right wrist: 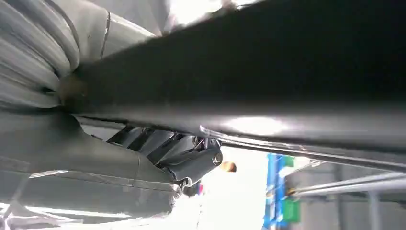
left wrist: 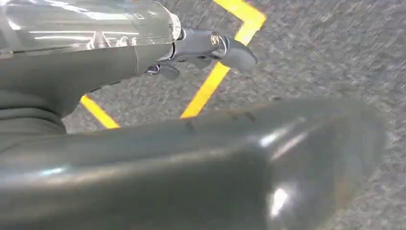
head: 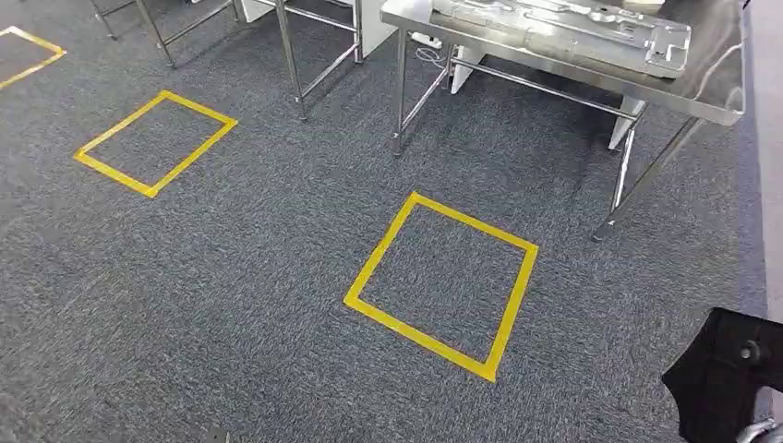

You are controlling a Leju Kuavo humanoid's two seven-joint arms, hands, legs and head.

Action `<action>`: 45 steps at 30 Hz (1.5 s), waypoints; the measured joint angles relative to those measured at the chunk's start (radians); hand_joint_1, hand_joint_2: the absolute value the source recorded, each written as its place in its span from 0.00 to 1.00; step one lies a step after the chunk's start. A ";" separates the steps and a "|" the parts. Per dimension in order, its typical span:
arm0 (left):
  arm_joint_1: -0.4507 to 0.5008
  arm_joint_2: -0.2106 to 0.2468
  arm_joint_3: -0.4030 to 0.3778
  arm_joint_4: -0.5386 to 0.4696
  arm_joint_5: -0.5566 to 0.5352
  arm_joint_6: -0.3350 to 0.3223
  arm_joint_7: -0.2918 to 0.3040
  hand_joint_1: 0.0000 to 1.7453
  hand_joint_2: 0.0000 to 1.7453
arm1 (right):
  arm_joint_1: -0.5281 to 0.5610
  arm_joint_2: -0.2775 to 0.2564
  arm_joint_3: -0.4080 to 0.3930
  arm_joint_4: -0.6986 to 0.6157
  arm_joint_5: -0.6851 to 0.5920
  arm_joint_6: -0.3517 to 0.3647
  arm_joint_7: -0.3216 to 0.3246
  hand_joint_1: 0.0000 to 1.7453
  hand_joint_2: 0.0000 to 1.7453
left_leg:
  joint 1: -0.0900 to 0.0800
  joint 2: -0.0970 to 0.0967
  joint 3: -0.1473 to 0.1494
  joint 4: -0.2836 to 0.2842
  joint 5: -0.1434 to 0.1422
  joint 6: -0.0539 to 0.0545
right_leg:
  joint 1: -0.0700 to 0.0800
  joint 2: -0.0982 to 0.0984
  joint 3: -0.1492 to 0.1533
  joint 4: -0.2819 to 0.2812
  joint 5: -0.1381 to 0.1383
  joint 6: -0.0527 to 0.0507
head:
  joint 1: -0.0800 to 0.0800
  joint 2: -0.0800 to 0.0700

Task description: Take the parts from the cabinet and place them on the table.

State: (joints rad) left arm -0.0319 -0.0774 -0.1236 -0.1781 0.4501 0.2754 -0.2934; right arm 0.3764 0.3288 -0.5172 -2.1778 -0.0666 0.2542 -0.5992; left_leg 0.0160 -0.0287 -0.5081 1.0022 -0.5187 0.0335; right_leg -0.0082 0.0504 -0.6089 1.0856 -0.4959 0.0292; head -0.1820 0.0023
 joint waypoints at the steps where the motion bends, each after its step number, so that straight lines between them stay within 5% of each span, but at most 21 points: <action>1: 0.001 0.000 -0.001 0.000 0.000 -0.003 0.000 0.00 0.00 | -0.014 -0.025 0.021 0.010 0.039 -0.070 0.015 1.00 1.00 | -0.003 0.013 0.005 0.000 -0.005 0.002 | -0.003 -0.029 -0.048 0.079 -0.031 0.007 | 0.000 0.000; 4: 0.004 0.002 -0.005 0.000 -0.001 -0.004 0.000 0.00 0.00 | -0.059 -0.117 0.082 0.062 0.066 -0.238 0.046 1.00 1.00 | -0.006 0.039 0.023 0.000 -0.024 0.001 | -0.011 -0.050 -0.162 0.240 -0.056 0.017 | 0.000 0.000; 8: 0.004 0.005 -0.008 0.000 -0.003 -0.007 0.000 0.00 0.00 | -0.104 -0.209 0.132 0.098 0.084 -0.341 0.067 1.00 1.00 | -0.010 0.049 0.079 -0.003 -0.063 0.000 | 0.002 -0.053 -0.073 -0.032 0.136 -0.009 | 0.000 0.000; 12: -0.001 0.003 -0.012 0.000 -0.008 -0.012 0.009 0.00 0.00 | -0.214 -0.307 0.167 0.156 0.121 -0.443 0.126 1.00 1.00 | -0.005 0.062 0.110 -0.034 -0.087 -0.025 | 0.021 -0.060 -0.043 -0.038 0.068 -0.039 | 0.001 0.000; 14: -0.015 0.005 -0.013 -0.005 -0.013 -0.011 0.015 0.00 0.00 | -0.269 -0.352 0.176 0.186 0.141 -0.455 0.153 1.00 1.00 | -0.006 0.059 0.157 -0.050 -0.097 -0.031 | 0.000 -0.056 0.015 -0.081 0.053 -0.039 | 0.000 0.000; 16: -0.019 0.008 -0.013 -0.005 -0.016 -0.008 0.025 0.00 0.00 | -0.349 -0.381 0.192 0.226 0.154 -0.464 0.167 1.00 1.00 | -0.008 0.041 0.069 0.097 -0.114 -0.036 | -0.002 -0.054 0.060 -0.106 0.032 -0.049 | 0.000 0.000; 18: -0.018 0.010 -0.013 -0.005 -0.014 -0.001 0.037 0.00 0.00 | -0.421 -0.408 0.217 0.285 0.168 -0.465 0.185 1.00 1.00 | -0.005 0.037 -0.084 0.278 -0.141 -0.047 | -0.005 -0.048 0.100 -0.111 -0.001 -0.047 | 0.000 0.000; 20: -0.004 0.012 -0.013 -0.004 -0.013 0.004 0.044 0.00 0.00 | -0.488 -0.434 0.241 0.346 0.186 -0.472 0.200 1.00 1.00 | -0.004 0.037 -0.188 0.309 -0.062 -0.054 | -0.010 -0.035 0.149 -0.111 -0.043 -0.042 | 0.000 0.000; 23: 0.011 0.016 -0.013 -0.001 -0.006 0.007 0.046 0.00 0.00 | -0.574 -0.467 0.278 0.425 0.221 -0.486 0.222 1.00 1.00 | -0.006 0.038 -0.204 0.103 0.178 -0.055 | -0.022 -0.025 0.240 -0.113 -0.114 -0.026 | 0.000 0.000; 24: 0.020 0.016 -0.012 0.009 0.001 0.007 0.050 0.00 0.00 | -0.601 -0.479 0.297 0.462 0.239 -0.490 0.232 1.00 1.00 | -0.015 0.034 -0.206 0.155 0.174 -0.049 | -0.022 -0.020 0.251 -0.132 -0.128 -0.014 | 0.000 0.000; 28: -0.001 0.019 -0.011 0.008 0.004 0.019 0.043 0.00 0.00 | -0.723 -0.538 0.366 0.561 0.306 -0.498 0.277 1.00 1.00 | -0.018 0.035 -0.121 0.049 0.060 -0.012 | -0.017 -0.021 0.274 -0.129 -0.107 0.011 | 0.001 0.000; 31: 0.010 0.018 -0.011 0.009 0.004 0.019 0.041 0.00 0.00 | -0.781 -0.560 0.402 0.635 0.318 -0.502 0.281 1.00 1.00 | -0.007 0.022 -0.003 -0.049 0.038 0.003 | -0.014 -0.040 0.143 0.103 -0.024 0.010 | 0.003 0.000; 33: 0.018 0.016 -0.011 0.010 0.003 0.019 0.042 0.00 0.00 | -0.780 -0.561 0.418 0.671 0.318 -0.504 0.286 1.00 1.00 | -0.005 0.012 0.089 -0.119 0.026 -0.001 | -0.014 -0.042 0.060 0.166 -0.096 0.012 | 0.003 0.000; 36: 0.028 0.016 -0.011 0.010 0.004 0.019 0.042 0.00 0.00 | -0.782 -0.573 0.428 0.694 0.321 -0.504 0.287 1.00 1.00 | -0.005 -0.002 0.227 -0.212 -0.005 -0.008 | -0.014 -0.044 -0.052 0.100 -0.177 0.014 | 0.003 0.000; 37: 0.028 0.017 -0.010 0.010 0.004 0.019 0.042 0.00 0.00 | -0.784 -0.577 0.430 0.699 0.321 -0.504 0.287 1.00 1.00 | -0.005 -0.005 0.276 -0.240 -0.018 -0.009 | -0.015 -0.045 -0.078 0.036 -0.126 0.012 | 0.003 0.000; 38: 0.030 0.017 -0.010 0.010 0.004 0.019 0.042 0.00 0.00 | -0.784 -0.578 0.430 0.707 0.321 -0.504 0.287 1.00 1.00 | -0.007 -0.006 0.326 -0.265 -0.037 -0.012 | -0.014 -0.049 -0.098 -0.050 0.011 0.005 | 0.003 0.000; 39: 0.042 0.016 -0.010 0.013 0.004 0.019 0.042 0.00 0.00 | -0.781 -0.578 0.431 0.717 0.320 -0.504 0.287 1.00 1.00 | -0.006 -0.006 0.352 -0.286 -0.058 -0.015 | -0.013 -0.061 -0.106 -0.151 0.224 -0.002 | 0.004 0.000; 40: 0.037 0.016 -0.010 0.018 0.004 0.018 0.043 0.00 0.00 | -0.780 -0.582 0.434 0.728 0.320 -0.506 0.286 1.00 1.00 | -0.012 -0.008 0.400 -0.272 -0.086 -0.023 | 0.004 -0.070 -0.129 -0.210 0.319 -0.007 | 0.003 0.000; 42: 0.023 0.017 -0.009 0.015 0.010 0.020 0.045 0.00 0.00 | -0.785 -0.592 0.439 0.726 0.321 -0.506 0.292 1.00 1.00 | -0.008 -0.004 0.456 -0.305 -0.127 -0.034 | 0.011 -0.058 -0.130 -0.106 0.234 -0.022 | 0.001 0.002; 43: 0.013 0.016 -0.009 0.014 0.015 0.022 0.043 0.00 0.00 | -0.804 -0.598 0.440 0.725 0.324 -0.507 0.291 1.00 1.00 | -0.007 -0.002 0.440 -0.248 -0.101 -0.039 | 0.015 -0.050 -0.117 -0.093 0.202 -0.028 | 0.002 0.000; 45: -0.004 0.016 -0.008 0.014 0.023 0.025 0.045 0.00 0.00 | -0.842 -0.602 0.442 0.726 0.321 -0.505 0.287 1.00 1.00 | -0.003 0.005 0.320 0.021 -0.032 -0.051 | 0.013 -0.049 -0.059 -0.110 0.162 -0.045 | -0.002 0.000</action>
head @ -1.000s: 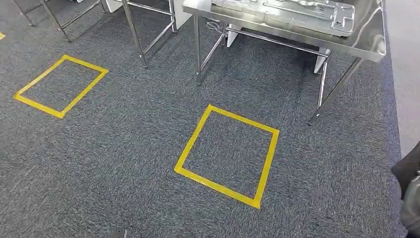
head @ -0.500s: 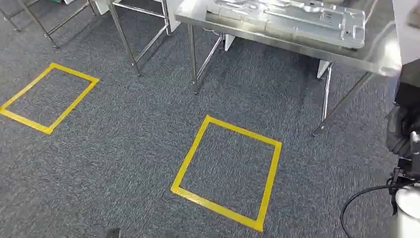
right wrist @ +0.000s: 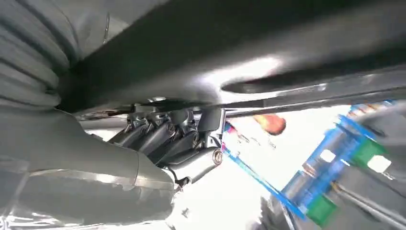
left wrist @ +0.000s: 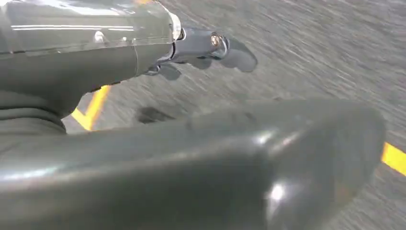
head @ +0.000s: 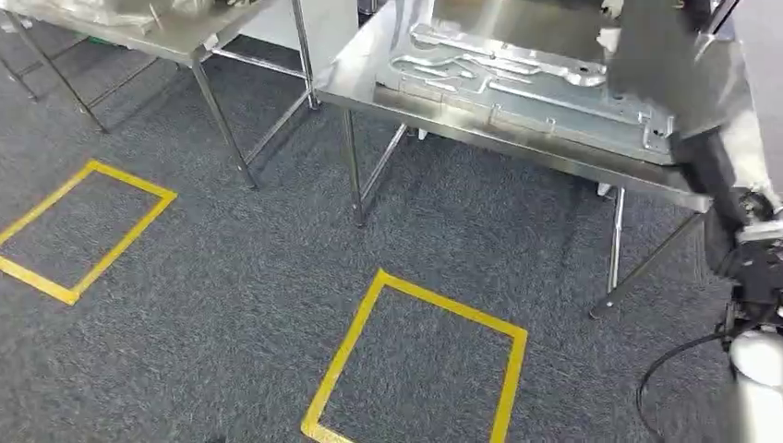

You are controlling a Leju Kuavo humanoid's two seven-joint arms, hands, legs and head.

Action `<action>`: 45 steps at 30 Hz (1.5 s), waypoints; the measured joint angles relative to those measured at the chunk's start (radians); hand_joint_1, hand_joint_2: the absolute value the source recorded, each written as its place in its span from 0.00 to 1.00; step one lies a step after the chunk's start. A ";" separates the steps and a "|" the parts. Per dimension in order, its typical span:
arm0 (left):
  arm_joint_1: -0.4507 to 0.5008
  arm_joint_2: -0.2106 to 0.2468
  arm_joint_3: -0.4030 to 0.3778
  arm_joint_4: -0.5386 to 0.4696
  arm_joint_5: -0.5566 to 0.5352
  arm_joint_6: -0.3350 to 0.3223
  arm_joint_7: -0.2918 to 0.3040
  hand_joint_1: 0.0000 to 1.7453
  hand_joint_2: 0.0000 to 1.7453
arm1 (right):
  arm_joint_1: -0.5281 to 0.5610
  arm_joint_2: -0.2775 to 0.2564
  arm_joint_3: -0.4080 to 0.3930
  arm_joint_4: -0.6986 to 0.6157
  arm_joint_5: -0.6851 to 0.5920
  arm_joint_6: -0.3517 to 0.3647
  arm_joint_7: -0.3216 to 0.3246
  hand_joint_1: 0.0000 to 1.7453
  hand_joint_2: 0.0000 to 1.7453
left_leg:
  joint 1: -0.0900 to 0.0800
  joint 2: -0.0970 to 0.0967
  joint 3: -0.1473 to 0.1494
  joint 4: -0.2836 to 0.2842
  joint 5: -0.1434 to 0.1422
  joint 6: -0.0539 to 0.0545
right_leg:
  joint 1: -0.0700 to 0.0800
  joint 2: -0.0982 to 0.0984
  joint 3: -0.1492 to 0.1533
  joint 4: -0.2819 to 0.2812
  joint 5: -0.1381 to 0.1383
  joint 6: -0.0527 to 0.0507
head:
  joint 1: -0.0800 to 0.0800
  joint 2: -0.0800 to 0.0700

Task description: Take the parts from the cabinet and place them on the table.

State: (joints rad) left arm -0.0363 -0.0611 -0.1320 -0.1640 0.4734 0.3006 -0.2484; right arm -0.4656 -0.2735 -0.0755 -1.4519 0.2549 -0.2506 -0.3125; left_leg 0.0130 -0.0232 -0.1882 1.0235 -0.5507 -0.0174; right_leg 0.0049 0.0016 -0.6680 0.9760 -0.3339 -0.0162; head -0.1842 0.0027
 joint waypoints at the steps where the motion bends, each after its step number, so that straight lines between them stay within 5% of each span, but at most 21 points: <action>1: -0.006 0.000 0.001 0.000 0.000 0.001 0.000 0.00 0.00 | -0.015 0.000 0.000 0.002 -0.003 0.001 -0.001 1.00 1.00 | -0.001 0.005 -0.082 0.120 -0.009 -0.002 | 0.000 0.001 0.021 -0.005 -0.022 -0.014 | 0.000 0.000; 4: -0.006 -0.001 0.003 0.000 0.010 0.009 0.004 0.00 0.00 | -0.040 0.000 0.014 0.021 -0.009 0.009 -0.001 1.00 1.00 | -0.001 0.007 -0.286 0.247 -0.188 0.001 | 0.003 0.017 0.069 -0.005 -0.068 -0.022 | -0.002 0.000; 6: 0.002 -0.001 0.006 0.000 0.018 0.014 0.003 0.00 0.00 | -0.051 0.000 0.026 0.035 -0.013 0.010 -0.003 1.00 1.00 | -0.001 0.008 -0.370 0.218 -0.226 0.004 | 0.003 0.026 0.098 0.000 -0.092 -0.015 | -0.002 0.000; 8: 0.009 -0.001 0.007 0.000 0.018 0.015 0.003 0.00 0.00 | -0.056 0.000 0.032 0.050 -0.016 0.010 -0.004 1.00 1.00 | -0.001 0.009 -0.411 0.120 -0.125 0.009 | 0.002 0.028 0.136 0.002 -0.124 -0.006 | -0.002 0.000; 10: 0.021 -0.001 0.010 0.004 0.018 0.016 0.002 0.00 0.00 | -0.062 0.000 0.044 0.081 -0.027 0.010 -0.006 1.00 1.00 | -0.007 0.015 -0.456 -0.010 0.141 0.021 | 0.008 0.029 0.165 0.015 -0.157 0.003 | -0.002 -0.001; 15: 0.012 -0.005 0.016 0.002 0.023 0.018 -0.004 0.00 0.00 | -0.112 -0.028 0.063 0.108 -0.039 0.022 -0.009 1.00 1.00 | -0.006 0.011 -0.399 -0.009 0.103 0.059 | 0.000 0.022 0.163 0.085 -0.172 0.035 | 0.000 -0.001; 17: 0.010 -0.005 0.022 0.002 0.027 0.017 -0.006 0.00 0.00 | -0.134 -0.037 0.067 0.118 -0.044 0.025 -0.011 1.00 1.00 | -0.004 0.012 -0.370 -0.016 0.085 0.066 | -0.004 0.011 0.072 0.224 -0.167 0.049 | -0.001 0.000; 19: 0.011 -0.005 0.023 0.002 0.029 0.012 -0.008 0.00 0.00 | -0.142 -0.043 0.073 0.135 -0.048 0.029 -0.011 1.00 1.00 | -0.003 0.011 -0.334 -0.028 0.062 0.064 | -0.013 0.009 -0.027 0.317 -0.236 0.057 | 0.000 0.000; 22: 0.015 -0.006 0.024 0.002 0.030 0.008 -0.009 0.00 0.00 | -0.144 -0.059 0.082 0.156 -0.053 0.033 -0.008 1.00 1.00 | -0.001 0.003 -0.257 -0.046 0.014 0.057 | -0.021 0.000 -0.092 0.257 -0.322 0.065 | 0.000 0.000; 23: 0.016 -0.006 0.024 0.002 0.030 0.007 -0.009 0.00 0.00 | -0.144 -0.063 0.085 0.163 -0.055 0.033 -0.008 1.00 1.00 | -0.001 0.002 -0.223 -0.053 -0.007 0.054 | -0.021 -0.002 -0.094 0.185 -0.266 0.063 | 0.000 0.000; 25: 0.022 -0.008 0.024 0.005 0.030 0.006 -0.007 0.00 0.00 | -0.142 -0.068 0.089 0.186 -0.060 0.033 -0.008 1.00 1.00 | -0.002 0.004 -0.173 -0.055 -0.047 0.051 | -0.012 -0.012 -0.104 0.009 0.062 0.051 | -0.002 -0.001; 28: 0.012 -0.008 0.025 0.000 0.030 0.005 -0.008 0.00 0.00 | -0.145 -0.081 0.092 0.188 -0.058 0.034 -0.006 1.00 1.00 | -0.005 0.003 -0.115 -0.084 -0.070 0.027 | 0.001 -0.002 -0.073 0.026 0.036 0.029 | 0.002 0.000; 31: 0.000 -0.007 0.025 -0.001 0.030 0.005 -0.010 0.00 0.00 | -0.173 -0.088 0.093 0.184 -0.060 0.032 -0.011 1.00 1.00 | -0.002 0.008 -0.232 0.157 0.044 0.015 | -0.006 0.000 0.004 0.018 -0.024 0.004 | 0.000 -0.001; 32: 0.000 -0.007 0.025 -0.001 0.030 0.005 -0.010 0.00 0.00 | -0.175 -0.087 0.093 0.185 -0.062 0.032 -0.011 1.00 1.00 | -0.002 0.009 -0.292 0.228 0.034 0.014 | -0.005 0.000 0.027 0.017 -0.044 -0.002 | 0.001 0.000; 36: 0.000 -0.007 0.025 0.000 0.031 0.006 -0.008 0.00 0.00 | -0.173 -0.086 0.106 0.200 -0.067 0.032 -0.016 1.00 1.00 | -0.006 0.011 -0.475 0.263 -0.180 0.019 | -0.002 0.011 0.130 0.015 -0.133 -0.009 | 0.000 0.000; 37: 0.006 -0.007 0.026 0.000 0.031 0.008 -0.007 0.00 0.00 | -0.173 -0.085 0.113 0.204 -0.068 0.030 -0.017 1.00 1.00 | -0.010 0.011 -0.503 0.220 -0.185 0.023 | 0.000 0.014 0.162 0.014 -0.158 -0.009 | 0.000 0.000; 38: 0.011 -0.007 0.026 0.000 0.031 0.008 -0.006 0.00 0.00 | -0.173 -0.084 0.118 0.209 -0.069 0.027 -0.018 1.00 1.00 | -0.014 0.011 -0.521 0.164 -0.138 0.032 | 0.003 0.015 0.190 0.013 -0.181 -0.009 | 0.000 -0.001; 39: 0.015 -0.007 0.026 0.000 0.031 0.008 -0.006 0.00 0.00 | -0.172 -0.082 0.123 0.216 -0.069 0.024 -0.018 1.00 1.00 | -0.022 0.011 -0.536 0.094 -0.022 0.045 | 0.005 0.015 0.218 0.012 -0.205 -0.008 | 0.000 0.000; 40: 0.025 -0.003 0.027 0.003 0.031 0.009 -0.006 0.00 0.00 | -0.161 -0.079 0.127 0.230 -0.069 0.021 -0.018 1.00 1.00 | -0.034 0.010 -0.548 0.014 0.179 0.062 | 0.001 0.016 0.226 0.008 -0.225 -0.009 | 0.001 -0.001; 41: 0.027 0.003 0.028 0.006 0.031 0.009 -0.006 0.00 0.00 | -0.165 -0.073 0.134 0.247 -0.069 0.017 -0.021 1.00 1.00 | -0.041 -0.005 -0.556 -0.016 0.276 0.061 | 0.009 0.022 0.249 0.023 -0.243 0.000 | 0.001 0.000; 45: 0.008 0.000 0.028 0.002 0.030 0.012 -0.013 0.00 0.00 | -0.159 -0.080 0.142 0.245 -0.066 0.003 -0.018 1.00 1.00 | -0.035 0.002 -0.521 -0.009 0.221 0.074 | 0.001 0.028 0.284 -0.017 -0.280 0.029 | 0.001 0.000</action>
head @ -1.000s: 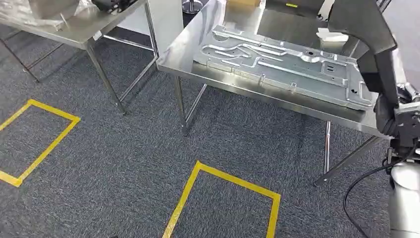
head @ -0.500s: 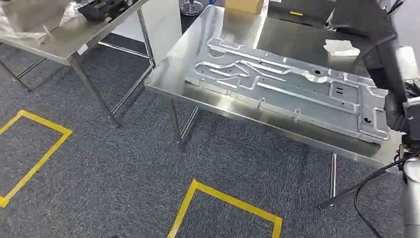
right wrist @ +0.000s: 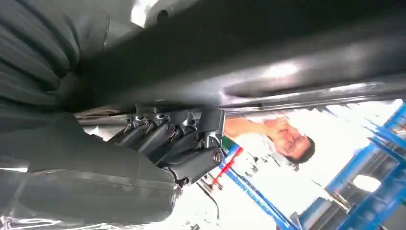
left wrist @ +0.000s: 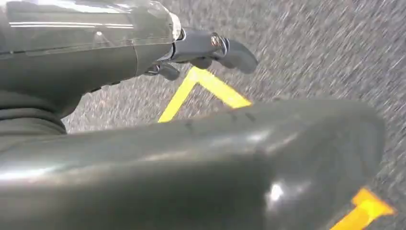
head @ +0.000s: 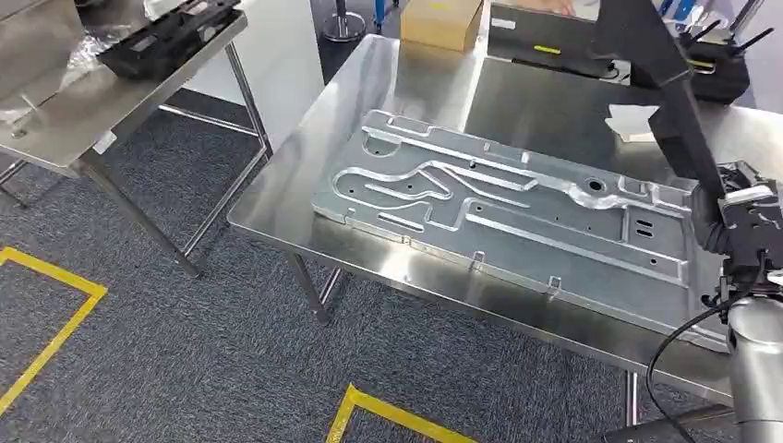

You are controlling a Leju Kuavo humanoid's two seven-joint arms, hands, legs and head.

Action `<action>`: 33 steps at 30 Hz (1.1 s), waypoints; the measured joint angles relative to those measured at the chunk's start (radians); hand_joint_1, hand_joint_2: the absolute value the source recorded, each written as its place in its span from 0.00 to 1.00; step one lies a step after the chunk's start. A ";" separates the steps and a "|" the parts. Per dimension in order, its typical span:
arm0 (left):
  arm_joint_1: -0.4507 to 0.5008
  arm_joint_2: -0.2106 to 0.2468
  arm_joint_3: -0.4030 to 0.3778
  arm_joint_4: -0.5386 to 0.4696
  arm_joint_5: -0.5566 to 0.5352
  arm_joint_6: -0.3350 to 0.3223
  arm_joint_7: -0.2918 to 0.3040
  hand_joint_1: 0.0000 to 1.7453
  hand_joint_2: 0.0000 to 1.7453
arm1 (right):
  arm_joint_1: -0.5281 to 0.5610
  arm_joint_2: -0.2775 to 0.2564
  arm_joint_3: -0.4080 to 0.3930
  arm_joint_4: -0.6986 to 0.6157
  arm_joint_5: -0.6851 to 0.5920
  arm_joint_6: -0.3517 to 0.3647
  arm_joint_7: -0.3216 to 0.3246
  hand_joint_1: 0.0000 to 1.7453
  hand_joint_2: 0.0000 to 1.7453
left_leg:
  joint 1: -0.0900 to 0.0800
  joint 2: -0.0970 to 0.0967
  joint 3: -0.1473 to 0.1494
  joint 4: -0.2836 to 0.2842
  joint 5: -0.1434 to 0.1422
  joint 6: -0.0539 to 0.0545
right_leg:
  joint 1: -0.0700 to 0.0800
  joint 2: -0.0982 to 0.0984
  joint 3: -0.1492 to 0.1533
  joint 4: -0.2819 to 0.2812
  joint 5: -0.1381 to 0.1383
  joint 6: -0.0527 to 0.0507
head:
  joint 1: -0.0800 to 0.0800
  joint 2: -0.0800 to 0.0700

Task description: Take the parts from the cabinet and place them on the table.

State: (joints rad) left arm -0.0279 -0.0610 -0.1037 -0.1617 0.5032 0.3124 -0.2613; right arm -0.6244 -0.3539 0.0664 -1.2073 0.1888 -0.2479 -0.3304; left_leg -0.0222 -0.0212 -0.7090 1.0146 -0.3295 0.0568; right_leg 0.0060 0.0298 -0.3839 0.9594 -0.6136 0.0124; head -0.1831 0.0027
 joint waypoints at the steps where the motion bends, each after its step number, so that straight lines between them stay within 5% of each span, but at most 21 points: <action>1: 0.000 0.002 0.001 -0.001 0.000 0.000 -0.002 0.00 0.00 | 0.001 -0.002 0.000 -0.002 -0.001 -0.002 -0.003 1.00 1.00 | 0.003 -0.002 0.016 -0.013 -0.007 0.000 | -0.002 -0.012 -0.006 0.022 -0.011 0.005 | 0.000 0.000; 4: -0.004 0.001 0.001 -0.001 0.002 -0.025 -0.011 0.00 0.00 | 0.027 -0.007 -0.002 0.002 -0.019 -0.013 -0.005 1.00 1.00 | 0.016 -0.003 0.079 -0.049 -0.028 -0.003 | -0.014 -0.018 -0.136 0.244 -0.097 0.029 | -0.001 0.000; 5: -0.001 0.000 0.001 -0.001 0.002 -0.025 -0.014 0.00 0.00 | 0.052 -0.007 -0.002 0.004 -0.021 -0.013 -0.005 1.00 1.00 | 0.021 -0.007 0.101 -0.058 -0.042 -0.009 | -0.019 -0.018 -0.177 0.296 -0.096 0.034 | 0.000 0.000; 6: 0.004 0.000 0.001 -0.001 0.002 -0.023 -0.014 0.00 0.00 | 0.078 -0.007 -0.002 0.005 -0.022 -0.013 -0.003 1.00 1.00 | 0.026 -0.010 0.121 -0.063 -0.055 -0.016 | -0.024 -0.018 -0.208 0.306 -0.058 0.041 | 0.000 0.000; 7: 0.006 -0.001 0.001 -0.001 0.002 -0.021 -0.013 0.00 0.00 | 0.097 -0.007 -0.002 0.005 -0.023 -0.013 -0.002 1.00 1.00 | 0.031 -0.012 0.138 -0.063 -0.068 -0.023 | -0.031 -0.018 -0.221 0.269 0.011 0.048 | 0.000 0.000; 9: 0.011 -0.002 0.001 -0.001 0.002 -0.019 -0.009 0.00 0.00 | 0.109 -0.007 -0.006 -0.001 -0.019 -0.013 0.000 1.00 1.00 | 0.036 -0.012 0.163 -0.060 -0.092 -0.035 | -0.045 -0.024 -0.216 0.106 0.179 0.064 | 0.000 0.000; 10: 0.014 -0.002 0.001 0.000 0.002 -0.019 -0.008 0.00 0.00 | 0.113 -0.008 -0.011 -0.002 -0.018 -0.013 0.001 1.00 1.00 | 0.037 -0.011 0.166 -0.057 -0.102 -0.042 | -0.050 -0.030 -0.218 0.055 0.216 0.070 | 0.000 0.000; 11: 0.014 0.000 0.002 0.000 0.002 -0.018 -0.008 0.00 0.00 | 0.116 -0.009 -0.015 -0.002 -0.018 -0.013 0.004 1.00 1.00 | 0.032 -0.014 0.166 -0.048 -0.107 -0.049 | -0.037 -0.028 -0.223 0.060 0.219 0.062 | 0.000 0.000; 12: 0.013 0.002 0.001 0.000 0.002 -0.018 -0.008 0.00 0.00 | 0.118 -0.011 -0.018 -0.003 -0.017 -0.012 0.007 1.00 1.00 | 0.032 -0.017 0.162 -0.042 -0.107 -0.051 | -0.036 -0.027 -0.215 0.057 0.207 0.044 | 0.000 -0.001; 14: 0.008 0.001 0.002 0.000 0.002 -0.017 -0.008 0.00 0.00 | 0.113 -0.010 -0.021 -0.011 -0.014 -0.011 0.007 1.00 1.00 | 0.031 -0.017 0.158 -0.040 -0.114 -0.061 | -0.034 -0.029 -0.215 0.055 0.183 0.023 | -0.001 0.000; 16: 0.002 0.001 0.002 0.000 0.002 -0.017 -0.008 0.00 0.00 | 0.108 -0.011 -0.024 -0.021 -0.013 -0.011 0.006 1.00 1.00 | 0.030 -0.002 0.142 -0.009 -0.146 -0.076 | -0.041 -0.028 -0.202 0.037 0.163 -0.001 | -0.001 0.000; 19: -0.002 0.000 0.001 0.000 0.002 -0.017 -0.009 0.00 0.00 | 0.117 -0.011 -0.027 -0.020 -0.014 -0.011 0.005 1.00 1.00 | 0.033 0.018 0.050 0.226 -0.258 -0.084 | -0.028 -0.030 -0.183 0.035 0.151 -0.021 | -0.001 0.000; 20: -0.003 0.000 0.001 0.000 0.002 -0.017 -0.009 0.00 0.00 | 0.120 -0.011 -0.026 -0.020 -0.014 -0.011 0.005 1.00 1.00 | 0.032 0.018 0.020 0.289 -0.273 -0.081 | -0.022 -0.030 -0.178 0.036 0.147 -0.025 | -0.001 -0.001; 21: -0.003 0.000 0.001 0.000 0.002 -0.017 -0.009 0.00 0.00 | 0.121 -0.011 -0.026 -0.020 -0.014 -0.009 0.006 1.00 1.00 | 0.031 0.018 -0.001 0.318 -0.263 -0.075 | -0.015 -0.028 -0.172 0.037 0.143 -0.029 | -0.001 -0.001; 22: -0.003 0.000 0.001 0.000 0.003 -0.017 -0.009 0.00 0.00 | 0.120 -0.011 -0.026 -0.020 -0.014 -0.001 0.011 1.00 1.00 | 0.031 0.017 0.004 0.290 -0.224 -0.072 | -0.011 -0.028 -0.165 0.038 0.140 -0.033 | -0.001 0.000; 25: -0.002 0.001 0.001 0.000 0.003 -0.016 -0.009 0.00 0.00 | 0.103 -0.015 -0.026 -0.020 -0.007 0.021 0.037 1.00 1.00 | 0.029 0.017 0.085 0.043 -0.064 -0.062 | -0.002 -0.024 -0.142 0.038 0.124 -0.036 | -0.001 0.000; 33: -0.007 0.001 0.001 0.000 0.002 -0.027 -0.008 0.00 0.00 | 0.067 -0.038 -0.015 0.006 0.053 0.050 0.095 1.00 1.00 | 0.025 0.015 0.107 0.003 -0.104 -0.053 | 0.004 -0.030 -0.163 0.050 0.121 -0.026 | -0.001 -0.001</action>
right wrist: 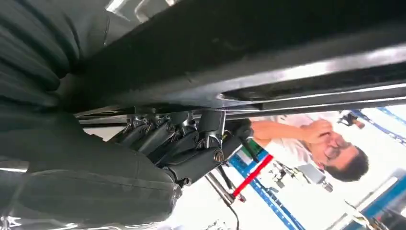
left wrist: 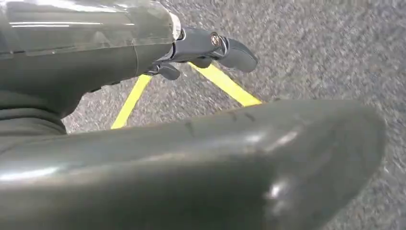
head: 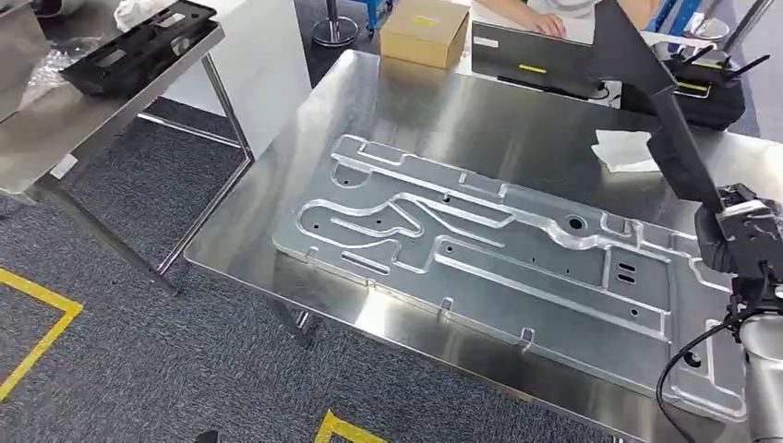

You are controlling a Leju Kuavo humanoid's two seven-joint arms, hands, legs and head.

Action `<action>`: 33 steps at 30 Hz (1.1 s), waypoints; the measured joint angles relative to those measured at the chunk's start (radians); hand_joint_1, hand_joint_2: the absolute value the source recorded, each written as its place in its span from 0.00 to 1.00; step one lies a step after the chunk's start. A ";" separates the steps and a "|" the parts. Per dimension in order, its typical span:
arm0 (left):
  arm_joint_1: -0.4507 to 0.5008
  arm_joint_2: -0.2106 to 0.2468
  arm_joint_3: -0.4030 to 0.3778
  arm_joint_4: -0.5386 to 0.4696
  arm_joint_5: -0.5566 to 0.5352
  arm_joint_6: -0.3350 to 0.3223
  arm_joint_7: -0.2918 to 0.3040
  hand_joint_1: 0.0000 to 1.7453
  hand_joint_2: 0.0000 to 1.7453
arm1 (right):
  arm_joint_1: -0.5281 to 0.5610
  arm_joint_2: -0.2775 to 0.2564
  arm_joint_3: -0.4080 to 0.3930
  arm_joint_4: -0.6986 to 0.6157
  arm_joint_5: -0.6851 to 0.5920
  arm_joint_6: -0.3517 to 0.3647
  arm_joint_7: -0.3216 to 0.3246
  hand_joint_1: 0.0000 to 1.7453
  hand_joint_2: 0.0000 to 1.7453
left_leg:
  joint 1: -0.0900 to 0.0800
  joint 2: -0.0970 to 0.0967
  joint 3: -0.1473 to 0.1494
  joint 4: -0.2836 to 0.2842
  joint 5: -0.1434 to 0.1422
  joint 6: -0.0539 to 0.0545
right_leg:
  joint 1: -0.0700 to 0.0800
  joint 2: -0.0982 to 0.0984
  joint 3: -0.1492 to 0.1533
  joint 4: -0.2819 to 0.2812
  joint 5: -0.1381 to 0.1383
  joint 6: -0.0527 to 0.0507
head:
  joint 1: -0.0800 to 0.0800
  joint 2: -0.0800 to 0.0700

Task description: Take the parts from the cabinet and place them on the table.

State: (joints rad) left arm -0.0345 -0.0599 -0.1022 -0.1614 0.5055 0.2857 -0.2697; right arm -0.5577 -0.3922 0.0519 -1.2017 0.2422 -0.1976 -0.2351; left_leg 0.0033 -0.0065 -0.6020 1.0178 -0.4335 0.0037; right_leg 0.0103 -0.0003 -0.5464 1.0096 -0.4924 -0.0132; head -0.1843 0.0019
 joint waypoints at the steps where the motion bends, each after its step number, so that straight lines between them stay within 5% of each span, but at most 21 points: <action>1: 0.000 0.000 0.000 0.000 0.000 -0.003 0.000 0.00 0.00 | -0.007 0.000 0.005 0.004 0.013 0.002 0.010 1.00 1.00 | 0.000 0.000 0.000 0.000 0.000 0.000 | 0.000 0.000 0.000 0.000 0.000 0.000 | 0.000 0.000; 12: -0.006 0.000 -0.002 0.000 -0.006 -0.032 0.000 0.00 0.00 | -0.209 0.040 0.106 0.192 0.094 0.098 0.065 1.00 1.00 | -0.002 0.000 0.000 0.000 0.006 0.004 | -0.001 0.000 0.001 0.000 0.006 0.007 | 0.000 0.000; 24: -0.011 -0.002 -0.033 0.000 -0.041 -0.056 0.006 0.00 0.00 | -0.304 0.256 0.228 0.463 0.242 0.056 0.107 1.00 1.00 | -0.001 -0.001 0.000 -0.001 0.006 0.004 | -0.001 -0.001 -0.001 0.001 0.006 0.007 | 0.000 0.000; 33: -0.011 -0.002 -0.050 0.000 -0.056 -0.065 0.011 0.00 0.00 | -0.335 0.324 0.248 0.540 0.274 0.050 0.108 1.00 1.00 | -0.001 0.001 0.001 -0.002 0.006 0.004 | -0.002 0.003 -0.002 0.001 0.007 0.006 | -0.001 0.000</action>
State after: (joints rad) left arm -0.0457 -0.0622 -0.1518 -0.1617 0.4494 0.2205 -0.2586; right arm -0.8929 -0.0686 0.2998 -0.6615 0.5165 -0.1476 -0.1274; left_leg 0.0018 -0.0051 -0.6015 1.0161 -0.4271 0.0075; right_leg 0.0087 0.0031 -0.5483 1.0104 -0.4853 -0.0073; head -0.1850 0.0023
